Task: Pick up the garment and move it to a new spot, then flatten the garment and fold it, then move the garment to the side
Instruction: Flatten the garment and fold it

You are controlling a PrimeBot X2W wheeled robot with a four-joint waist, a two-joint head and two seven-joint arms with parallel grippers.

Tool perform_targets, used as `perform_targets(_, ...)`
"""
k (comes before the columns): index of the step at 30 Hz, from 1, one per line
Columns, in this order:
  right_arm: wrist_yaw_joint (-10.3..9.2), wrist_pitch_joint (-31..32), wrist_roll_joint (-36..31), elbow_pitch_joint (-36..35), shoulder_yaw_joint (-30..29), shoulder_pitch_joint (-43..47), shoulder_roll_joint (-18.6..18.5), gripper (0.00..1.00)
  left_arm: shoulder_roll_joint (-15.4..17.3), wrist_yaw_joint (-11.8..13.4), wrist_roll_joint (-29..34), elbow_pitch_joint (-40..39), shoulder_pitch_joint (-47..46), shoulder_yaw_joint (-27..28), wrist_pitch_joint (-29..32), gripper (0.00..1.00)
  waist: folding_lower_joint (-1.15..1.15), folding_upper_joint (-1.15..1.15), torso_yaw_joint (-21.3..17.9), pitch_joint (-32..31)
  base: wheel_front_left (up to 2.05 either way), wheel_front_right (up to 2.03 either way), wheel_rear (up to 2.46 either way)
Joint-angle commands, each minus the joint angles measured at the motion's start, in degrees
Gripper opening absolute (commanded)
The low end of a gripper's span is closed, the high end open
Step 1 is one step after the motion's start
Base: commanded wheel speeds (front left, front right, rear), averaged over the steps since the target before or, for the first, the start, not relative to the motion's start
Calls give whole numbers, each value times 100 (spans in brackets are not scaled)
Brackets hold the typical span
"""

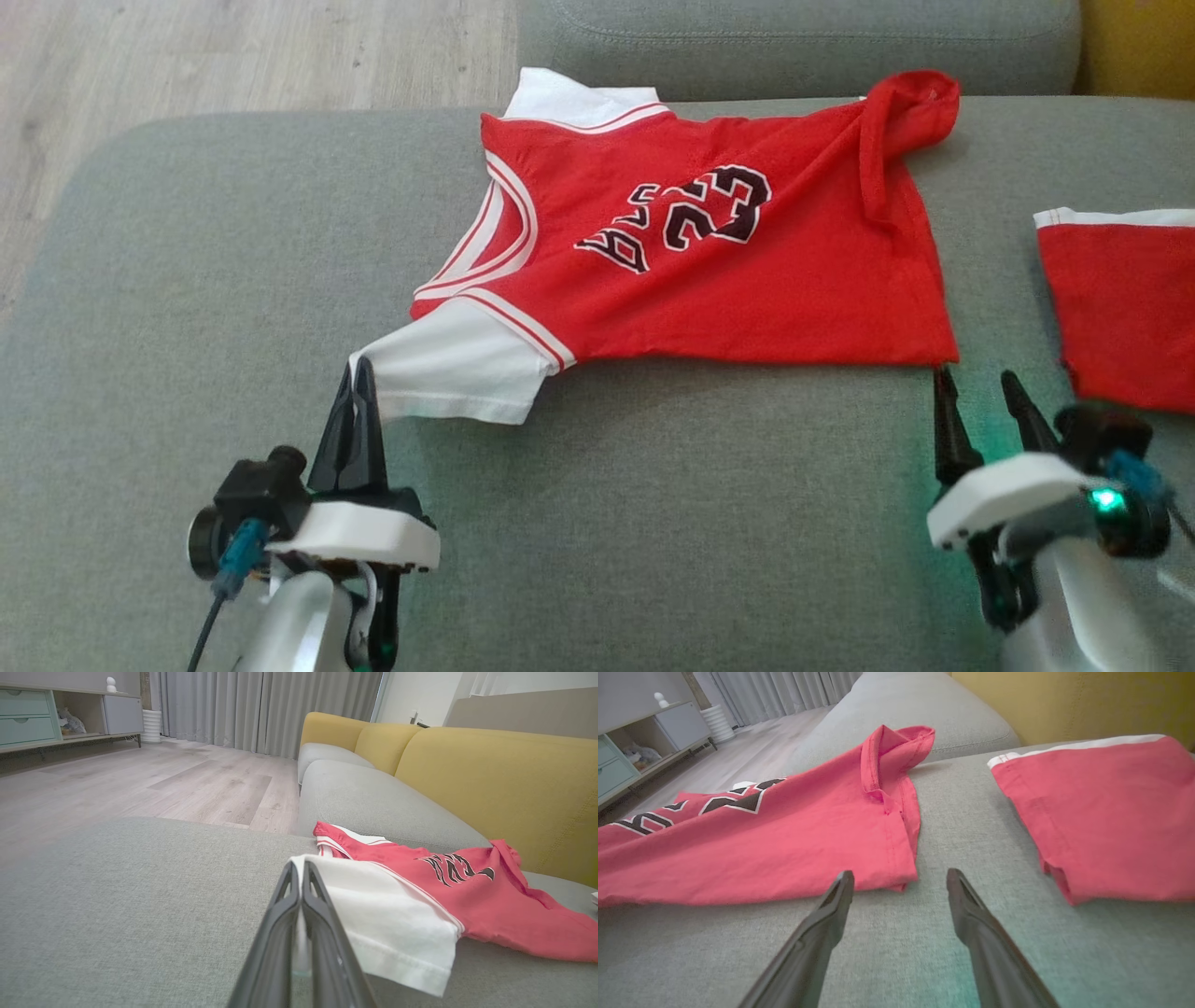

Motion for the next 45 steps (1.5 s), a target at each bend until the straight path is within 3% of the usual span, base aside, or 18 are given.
perform_targets(1, -10, 56, 11, 30, 116, -465, -19, 100, 74, -3, 46, -221, -134, 181, -71, 0, 0, 0, 32, 42, 0, 0, 0)
perform_targets(16, -10, -16, -501, 1795, -337, -1641, -19, 100, 6, -72, 98, -148, -364, -44, -72, 0, 0, 0, 263, 399, 0, 0, 0)
perform_targets(18, -10, -113, -412, 1975, -221, -1742, -19, 14, 3, -73, 100, -124, -388, -45, -72, 0, 0, 0, 261, 410, 0, 0, 0)
perform_targets(19, -10, -176, -342, 2047, -127, -1787, -19, 0, 2, -72, 101, -115, -396, -38, -72, 0, 0, 0, 250, 410, 0, 0, 0)
perform_targets(26, -10, -587, -273, 2170, 111, -1905, -19, 0, 70, -49, 106, -67, -387, 56, -72, 0, 0, 0, 75, 256, 0, 0, 0)
perform_targets(32, -10, -701, -360, 1760, 60, -1894, -19, 0, 142, -123, -9, -183, -430, 185, -72, 0, 0, 0, -149, 7, 0, 0, 0)
perform_targets(38, -10, -445, -297, 890, 182, -2014, -44, 0, 227, -254, -294, -553, -715, 389, -25, 0, 0, 0, -360, -263, 0, 0, 0)
perform_targets(45, -10, 142, -8, -818, 384, -2171, -444, 0, 196, -341, -867, -1529, -1341, 715, 192, 0, 0, 0, -503, -473, 0, 0, 0)
